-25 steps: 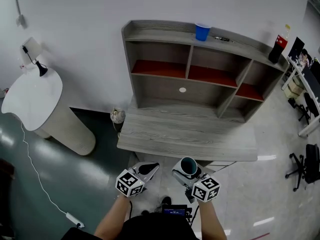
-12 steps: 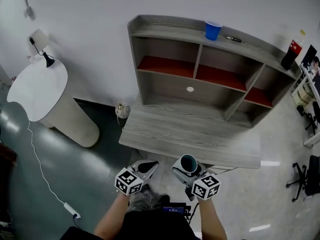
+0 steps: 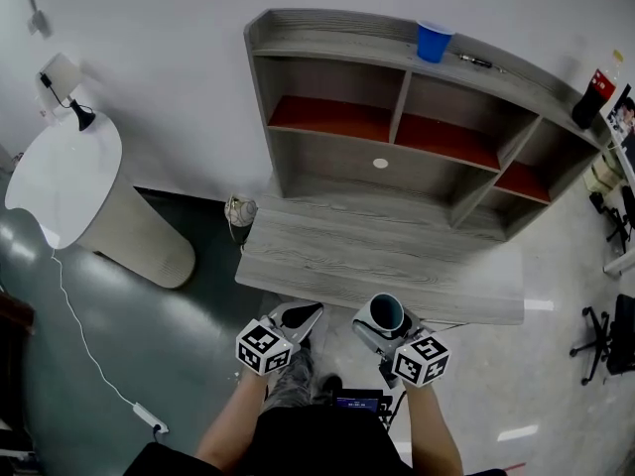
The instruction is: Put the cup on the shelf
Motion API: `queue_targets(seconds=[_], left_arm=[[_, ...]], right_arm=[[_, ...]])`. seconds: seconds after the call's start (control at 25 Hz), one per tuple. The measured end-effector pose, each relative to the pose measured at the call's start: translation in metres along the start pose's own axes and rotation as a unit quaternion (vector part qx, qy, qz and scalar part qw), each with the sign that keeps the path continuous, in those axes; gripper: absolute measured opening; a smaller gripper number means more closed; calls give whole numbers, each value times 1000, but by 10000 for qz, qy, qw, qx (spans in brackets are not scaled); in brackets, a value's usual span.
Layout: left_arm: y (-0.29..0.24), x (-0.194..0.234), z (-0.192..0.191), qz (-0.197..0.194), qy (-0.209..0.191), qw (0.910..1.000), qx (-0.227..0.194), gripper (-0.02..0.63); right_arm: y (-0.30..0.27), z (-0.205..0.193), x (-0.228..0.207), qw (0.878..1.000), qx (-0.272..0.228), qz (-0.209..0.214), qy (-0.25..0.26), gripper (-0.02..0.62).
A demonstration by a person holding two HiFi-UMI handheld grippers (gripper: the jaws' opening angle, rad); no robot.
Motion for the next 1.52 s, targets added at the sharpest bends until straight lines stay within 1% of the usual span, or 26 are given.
queue_targets(seconds=[0.2, 0.44, 0.72, 0.88, 1.12, 1.28, 1.52], left_arm=[[-12, 28, 8, -156, 19, 9999, 54, -3], [-24, 71, 29, -283, -28, 9996, 94, -3], [-28, 126, 52, -357, -70, 9992, 155, -3], [-33, 149, 65, -493, -131, 9985, 221, -3], [-38, 172, 75, -696, -116, 9973, 221, -3], [-46, 178, 75, -772, -81, 9967, 228, -3], [-56, 179, 78, -652, -38, 9976, 228, -3]], right_arm=[[-21, 14, -9, 9999, 2, -141, 1, 379], [-59, 33, -17, 9998, 42, -201, -7, 379], [-109, 58, -19, 9997, 14, -260, 22, 379], [-129, 69, -19, 9993, -15, -371, 9, 379], [-143, 77, -16, 9984, -52, -553, -60, 379], [-146, 78, -19, 9982, -18, -594, -74, 379], [-150, 84, -28, 9990, 0, -456, -21, 379]])
Point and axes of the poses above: the fingertips, and each gripper's own axes: y backward along the fingers, x to its left, z out of its top, the point moved 9 cm from there along y, backward along the fingers, and after that the axes turned 10 degrees about -z, right-handed, at the moved point
